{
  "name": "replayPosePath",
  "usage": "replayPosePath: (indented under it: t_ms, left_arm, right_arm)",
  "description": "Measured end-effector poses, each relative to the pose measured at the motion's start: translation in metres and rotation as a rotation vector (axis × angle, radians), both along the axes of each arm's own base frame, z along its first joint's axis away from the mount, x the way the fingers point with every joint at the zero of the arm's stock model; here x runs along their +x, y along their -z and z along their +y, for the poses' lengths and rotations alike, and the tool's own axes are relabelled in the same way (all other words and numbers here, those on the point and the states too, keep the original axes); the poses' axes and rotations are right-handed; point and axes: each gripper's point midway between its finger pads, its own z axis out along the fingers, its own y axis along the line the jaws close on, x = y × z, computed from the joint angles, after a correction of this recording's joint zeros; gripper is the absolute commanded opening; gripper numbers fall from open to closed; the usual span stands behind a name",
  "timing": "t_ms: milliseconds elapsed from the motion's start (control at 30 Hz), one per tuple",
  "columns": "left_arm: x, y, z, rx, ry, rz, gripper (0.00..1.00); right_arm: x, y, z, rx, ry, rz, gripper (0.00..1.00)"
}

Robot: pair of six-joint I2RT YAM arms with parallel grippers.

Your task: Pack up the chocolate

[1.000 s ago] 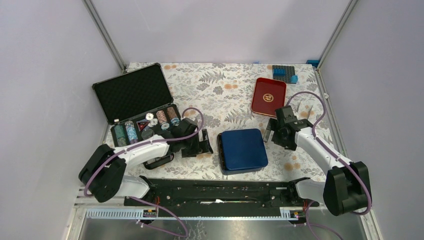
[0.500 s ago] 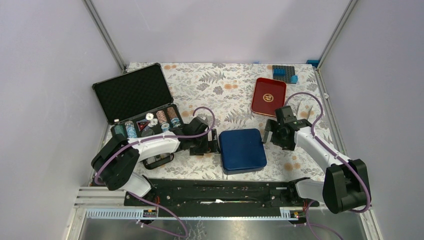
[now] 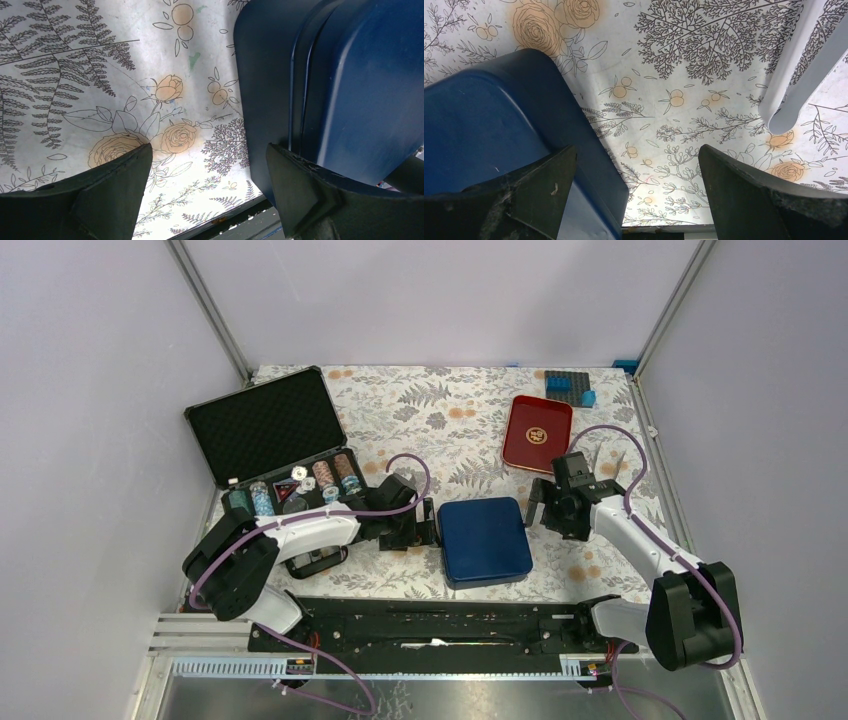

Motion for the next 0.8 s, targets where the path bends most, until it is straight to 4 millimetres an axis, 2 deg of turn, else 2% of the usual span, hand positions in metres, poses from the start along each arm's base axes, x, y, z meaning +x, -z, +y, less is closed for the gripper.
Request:
replayPosePath:
  t_ms: [800]
  left_arm:
    - [0.003,0.003,0.014,0.072,-0.013,-0.032,0.91]
  right_arm:
    - [-0.005,-0.001,0.013,0.056,-0.041,0.015,1.00]
